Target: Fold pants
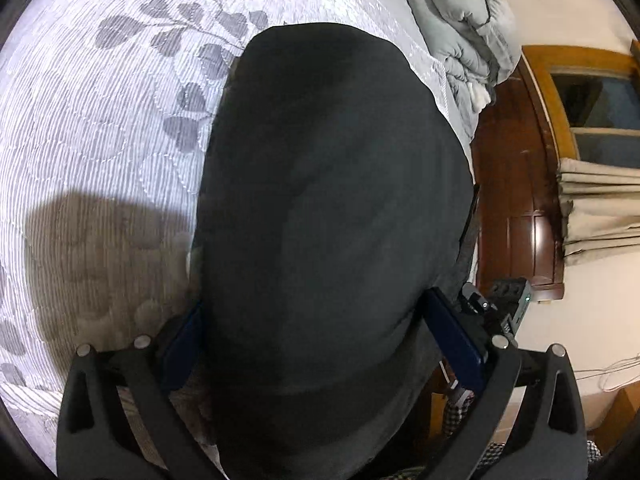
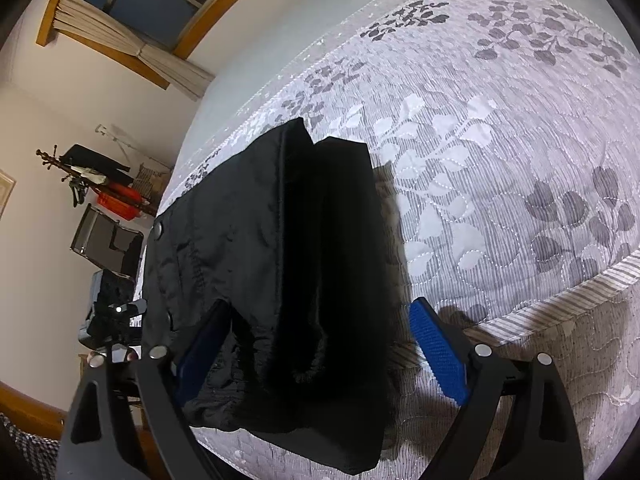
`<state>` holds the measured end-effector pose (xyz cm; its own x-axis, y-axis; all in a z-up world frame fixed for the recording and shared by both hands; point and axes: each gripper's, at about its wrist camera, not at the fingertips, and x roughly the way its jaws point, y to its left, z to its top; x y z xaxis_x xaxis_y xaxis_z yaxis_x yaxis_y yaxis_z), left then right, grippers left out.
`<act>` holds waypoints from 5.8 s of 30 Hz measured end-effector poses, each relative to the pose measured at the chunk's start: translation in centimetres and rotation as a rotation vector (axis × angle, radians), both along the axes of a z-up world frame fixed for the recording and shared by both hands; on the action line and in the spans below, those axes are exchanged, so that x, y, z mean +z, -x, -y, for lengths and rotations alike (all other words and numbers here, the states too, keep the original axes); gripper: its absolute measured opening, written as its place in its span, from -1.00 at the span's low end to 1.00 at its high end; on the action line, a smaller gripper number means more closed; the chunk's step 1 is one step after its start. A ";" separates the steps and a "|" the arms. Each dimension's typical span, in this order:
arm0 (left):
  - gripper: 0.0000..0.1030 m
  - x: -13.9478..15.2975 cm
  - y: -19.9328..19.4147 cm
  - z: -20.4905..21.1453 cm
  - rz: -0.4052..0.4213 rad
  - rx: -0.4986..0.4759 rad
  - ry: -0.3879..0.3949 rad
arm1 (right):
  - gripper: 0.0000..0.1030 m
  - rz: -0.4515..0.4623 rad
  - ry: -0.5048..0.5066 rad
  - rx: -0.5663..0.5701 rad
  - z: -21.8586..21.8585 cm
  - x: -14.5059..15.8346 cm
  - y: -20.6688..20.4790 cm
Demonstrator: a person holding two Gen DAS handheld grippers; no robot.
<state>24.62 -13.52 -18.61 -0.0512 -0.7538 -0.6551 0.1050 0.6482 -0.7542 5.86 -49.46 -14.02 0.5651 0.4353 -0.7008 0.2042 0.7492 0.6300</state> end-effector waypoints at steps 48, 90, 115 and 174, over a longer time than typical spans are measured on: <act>0.94 -1.3 -0.3 1.7 0.006 -0.092 0.010 | 0.15 0.027 -0.288 0.166 -0.1 -4.5 -3.0; -0.28 2.5 -3.2 3.1 0.144 -0.060 0.169 | -0.18 0.219 -0.065 0.123 -0.9 4.3 -4.5; -0.12 3.1 -16.5 0.8 0.203 0.033 0.064 | -0.18 0.165 -0.060 0.183 -2.1 2.0 -21.9; 0.94 16.8 3.7 -0.6 0.730 0.232 -0.494 | 0.93 0.266 0.476 -0.154 -6.6 12.5 -1.7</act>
<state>20.92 -12.93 -1.86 0.6212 -0.3188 -0.7159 0.2743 0.9442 -0.1825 7.57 -42.85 -1.53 0.7808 0.0048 -0.6248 0.2141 0.9373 0.2748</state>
